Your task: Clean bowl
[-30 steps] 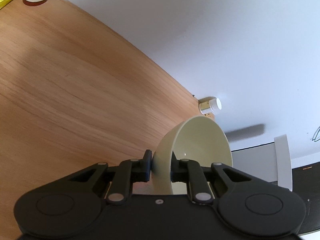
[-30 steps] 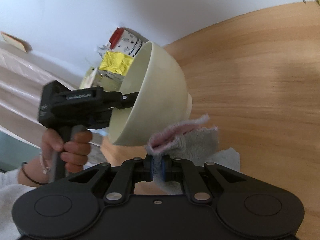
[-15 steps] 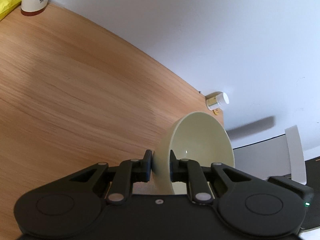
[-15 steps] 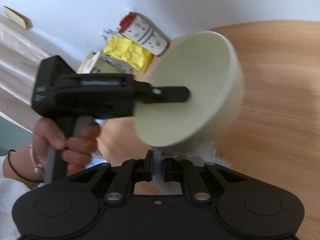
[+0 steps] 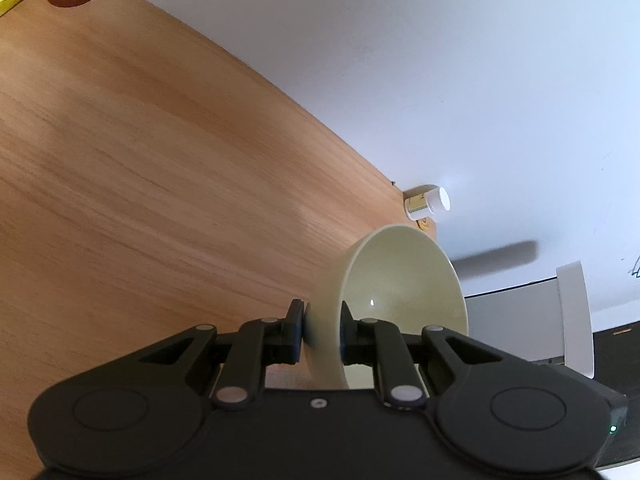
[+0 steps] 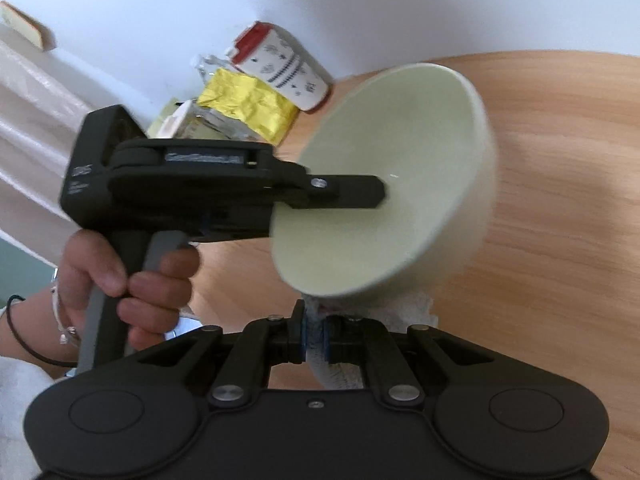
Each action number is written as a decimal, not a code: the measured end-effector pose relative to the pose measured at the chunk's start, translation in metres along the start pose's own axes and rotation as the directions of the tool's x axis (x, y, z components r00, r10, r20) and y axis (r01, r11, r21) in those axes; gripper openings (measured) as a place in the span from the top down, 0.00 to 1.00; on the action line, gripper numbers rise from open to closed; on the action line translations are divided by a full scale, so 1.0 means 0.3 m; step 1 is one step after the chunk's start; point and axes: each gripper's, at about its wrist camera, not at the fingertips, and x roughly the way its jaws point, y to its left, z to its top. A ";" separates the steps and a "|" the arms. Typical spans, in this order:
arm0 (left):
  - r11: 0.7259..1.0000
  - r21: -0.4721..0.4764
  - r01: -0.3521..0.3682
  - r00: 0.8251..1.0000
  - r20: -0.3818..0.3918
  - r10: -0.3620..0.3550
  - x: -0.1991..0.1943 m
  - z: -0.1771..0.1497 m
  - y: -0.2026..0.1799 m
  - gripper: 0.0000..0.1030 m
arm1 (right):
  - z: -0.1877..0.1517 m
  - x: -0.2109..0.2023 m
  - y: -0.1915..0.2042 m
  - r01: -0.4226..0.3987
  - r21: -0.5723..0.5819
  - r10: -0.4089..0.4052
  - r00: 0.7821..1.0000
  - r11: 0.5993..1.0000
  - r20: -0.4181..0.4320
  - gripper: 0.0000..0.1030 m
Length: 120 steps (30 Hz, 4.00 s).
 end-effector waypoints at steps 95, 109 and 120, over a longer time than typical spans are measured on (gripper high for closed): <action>0.995 -0.093 0.027 0.999 0.044 -0.023 -0.045 0.000 0.074 0.85 | -0.007 -0.222 -0.137 -0.253 0.336 0.187 0.958 0.907 0.215 0.90; 0.995 -0.084 0.046 0.998 0.044 -0.042 -0.063 0.008 0.072 0.85 | -0.042 -0.130 0.023 -0.061 -0.049 0.064 0.996 0.997 0.067 0.90; 0.997 -0.061 0.038 0.999 0.042 -0.035 -0.036 -0.004 0.044 0.85 | -0.009 -0.033 0.127 -0.056 -0.104 0.060 0.998 0.993 0.036 0.91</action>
